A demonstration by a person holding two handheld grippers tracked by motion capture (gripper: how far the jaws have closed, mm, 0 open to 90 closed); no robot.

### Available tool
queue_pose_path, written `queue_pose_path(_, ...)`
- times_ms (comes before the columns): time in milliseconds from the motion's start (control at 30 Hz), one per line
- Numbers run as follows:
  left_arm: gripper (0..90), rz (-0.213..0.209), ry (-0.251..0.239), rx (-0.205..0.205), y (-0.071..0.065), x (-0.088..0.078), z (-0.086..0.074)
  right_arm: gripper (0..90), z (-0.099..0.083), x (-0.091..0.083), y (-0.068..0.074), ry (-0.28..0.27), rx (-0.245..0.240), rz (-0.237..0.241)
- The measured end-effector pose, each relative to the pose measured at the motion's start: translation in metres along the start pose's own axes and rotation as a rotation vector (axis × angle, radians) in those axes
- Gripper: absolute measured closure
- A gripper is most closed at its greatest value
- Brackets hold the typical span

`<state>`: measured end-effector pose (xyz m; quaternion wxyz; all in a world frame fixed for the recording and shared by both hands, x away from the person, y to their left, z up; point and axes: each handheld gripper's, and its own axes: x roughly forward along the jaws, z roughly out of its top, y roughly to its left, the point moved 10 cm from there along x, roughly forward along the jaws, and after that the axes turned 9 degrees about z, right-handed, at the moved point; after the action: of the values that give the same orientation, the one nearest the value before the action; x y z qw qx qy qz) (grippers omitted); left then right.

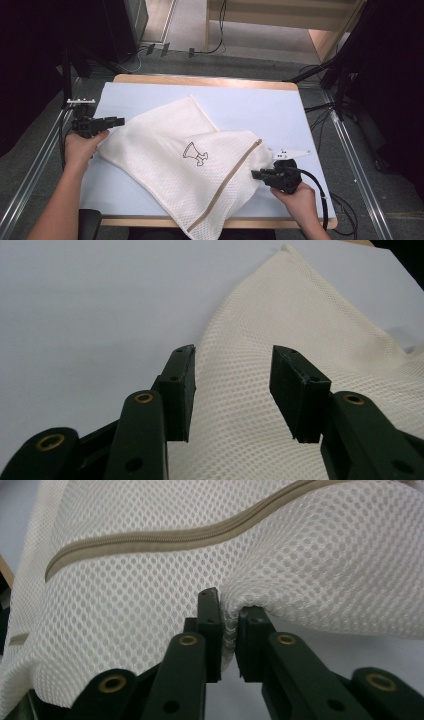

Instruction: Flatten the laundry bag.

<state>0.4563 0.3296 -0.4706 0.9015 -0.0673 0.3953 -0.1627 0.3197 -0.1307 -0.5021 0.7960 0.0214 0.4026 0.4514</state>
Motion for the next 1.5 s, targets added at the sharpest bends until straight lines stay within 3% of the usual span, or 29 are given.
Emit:
queue_pose_path(33,53.9,-0.003,0.007,0.012,-0.005,0.002,0.001,72.4,0.003,-0.005,0.0,-0.009,-0.026,-0.027)
queue_pose_path(100,53.3,-0.004,0.005,0.017,-0.007,0.002,0.002,68.0,0.009,-0.015,-0.003,-0.046,-0.043,-0.047)
queue_pose_path(133,53.3,-0.009,0.002,0.02,-0.009,0.002,0.002,68.0,0.009,-0.015,-0.003,-0.046,-0.043,-0.047)
queue_pose_path(167,53.2,-0.012,0.002,0.024,-0.011,0.002,0.002,65.7,0.02,-0.029,-0.006,-0.102,-0.044,-0.051)
queue_pose_path(200,53.2,-0.013,0.002,0.027,-0.012,0.001,0.003,65.7,0.02,-0.029,-0.006,-0.102,-0.044,-0.051)
queue_pose_path(267,52.7,-0.014,0.011,0.024,-0.014,-0.001,0.003,66.2,0.036,-0.041,-0.009,-0.166,-0.068,-0.061)
queue_pose_path(333,52.7,-0.023,-0.003,0.028,-0.019,-0.005,0.005,65.9,0.047,-0.044,-0.011,-0.198,-0.046,-0.042)
queue_pose_path(500,52.6,-0.02,0.0,0.053,-0.025,-0.011,0.002,63.5,0.058,-0.047,-0.012,-0.201,-0.04,-0.018)
queue_pose_path(667,52.5,-0.017,-0.007,0.046,-0.025,-0.019,-0.002,63.9,0.05,-0.068,-0.024,-0.196,-0.057,-0.079)
queue_pose_path(700,52.6,-0.019,0.0,0.044,-0.027,-0.02,-0.004,65.2,0.051,-0.081,-0.032,-0.232,-0.044,-0.093)
queue_pose_path(800,52.7,-0.014,0.011,0.049,-0.03,-0.02,-0.007,66.5,0.058,-0.089,-0.038,-0.264,-0.028,-0.091)
queue_pose_path(933,52.6,-0.021,0.019,0.06,-0.044,-0.023,-0.014,66.1,0.085,-0.063,-0.041,-0.235,-0.09,-0.076)
queue_pose_path(1033,52.6,-0.021,0.027,0.078,-0.054,-0.023,-0.022,65.9,0.105,-0.037,-0.041,-0.248,-0.135,-0.056)
queue_pose_path(1067,52.6,-0.021,0.027,0.078,-0.054,-0.023,-0.022,65.9,0.105,-0.037,-0.041,-0.248,-0.135,-0.056)
queue_pose_path(1100,52.6,-0.02,0.032,0.081,-0.058,-0.024,-0.027,65.9,0.114,-0.018,-0.043,-0.233,-0.147,-0.049)
queue_pose_path(1233,52.4,-0.015,0.044,0.091,-0.064,-0.027,-0.039,66.0,0.126,0.017,-0.05,-0.19,-0.135,-0.036)
queue_pose_path(1267,52.3,-0.015,0.044,0.091,-0.064,-0.027,-0.039,66.0,0.126,0.017,-0.05,-0.19,-0.135,-0.036)
queue_pose_path(1300,52.4,-0.014,0.047,0.081,-0.064,-0.03,-0.044,65.5,0.132,0.031,-0.055,-0.17,-0.14,-0.041)
queue_pose_path(1467,52.8,-0.021,0.049,0.058,-0.064,-0.036,-0.055,60.8,0.141,0.046,-0.067,-0.153,-0.148,-0.06)
queue_pose_path(1500,53.0,-0.002,0.055,0.063,-0.062,-0.039,-0.062,60.0,0.143,0.05,-0.079,-0.149,-0.12,-0.072)
